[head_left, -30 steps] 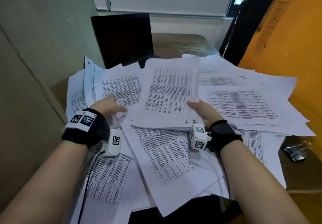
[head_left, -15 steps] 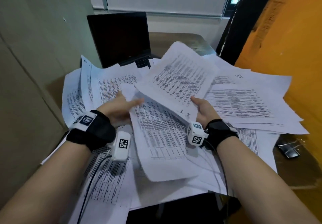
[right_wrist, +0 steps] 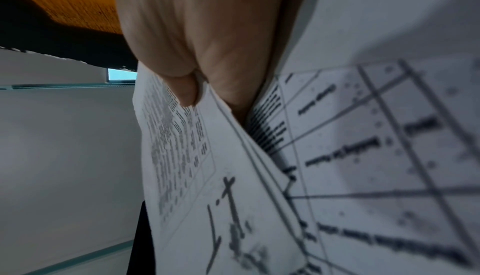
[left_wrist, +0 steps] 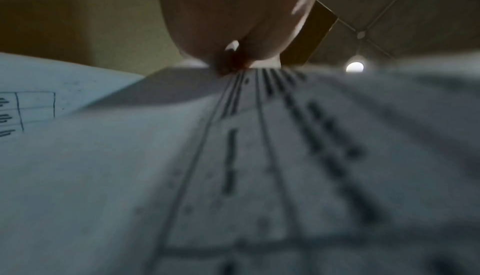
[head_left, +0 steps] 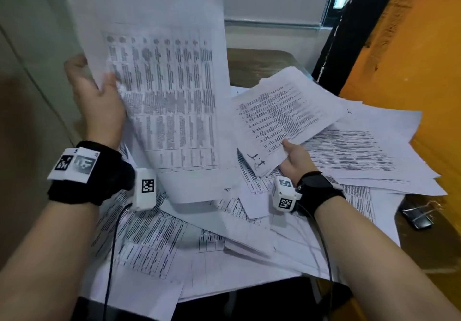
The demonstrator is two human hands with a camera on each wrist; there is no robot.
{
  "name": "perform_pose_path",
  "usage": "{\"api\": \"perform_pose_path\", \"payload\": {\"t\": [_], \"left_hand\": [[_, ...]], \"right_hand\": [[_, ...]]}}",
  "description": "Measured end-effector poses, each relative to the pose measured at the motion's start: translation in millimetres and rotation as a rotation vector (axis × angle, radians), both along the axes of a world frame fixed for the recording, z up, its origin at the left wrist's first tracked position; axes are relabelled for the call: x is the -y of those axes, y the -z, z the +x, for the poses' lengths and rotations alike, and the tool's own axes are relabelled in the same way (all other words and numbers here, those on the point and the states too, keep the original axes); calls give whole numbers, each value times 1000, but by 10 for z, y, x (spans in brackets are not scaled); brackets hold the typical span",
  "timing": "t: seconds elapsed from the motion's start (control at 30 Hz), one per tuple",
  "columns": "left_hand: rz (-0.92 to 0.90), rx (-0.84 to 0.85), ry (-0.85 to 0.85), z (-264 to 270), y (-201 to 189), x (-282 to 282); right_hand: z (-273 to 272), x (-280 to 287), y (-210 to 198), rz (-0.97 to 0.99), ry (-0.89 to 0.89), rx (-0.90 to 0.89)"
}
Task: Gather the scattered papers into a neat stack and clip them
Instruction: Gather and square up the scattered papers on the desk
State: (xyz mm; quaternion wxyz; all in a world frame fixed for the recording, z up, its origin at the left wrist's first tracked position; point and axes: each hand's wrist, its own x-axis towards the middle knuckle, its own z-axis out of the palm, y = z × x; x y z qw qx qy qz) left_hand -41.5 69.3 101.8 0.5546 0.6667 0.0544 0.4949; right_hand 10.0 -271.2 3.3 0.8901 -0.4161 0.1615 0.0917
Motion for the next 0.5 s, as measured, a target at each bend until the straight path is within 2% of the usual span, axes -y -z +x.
{"api": "perform_pose_path", "payload": {"t": [0.1, 0.2, 0.3, 0.4, 0.5], "left_hand": [[-21, -83, -3, 24, 59, 60], [33, -275, 108, 46, 229, 273], [103, -459, 229, 73, 381, 483], [220, -672, 241, 165, 546, 569], [167, -821, 300, 253, 701, 565]], "right_hand": [[6, -45, 3, -109, -31, 46], [-67, -125, -37, -265, -214, 118], [-78, -163, -32, -552, -310, 204], [-115, -216, -81, -738, -425, 277], [-166, -253, -126, -859, -441, 318]]}}
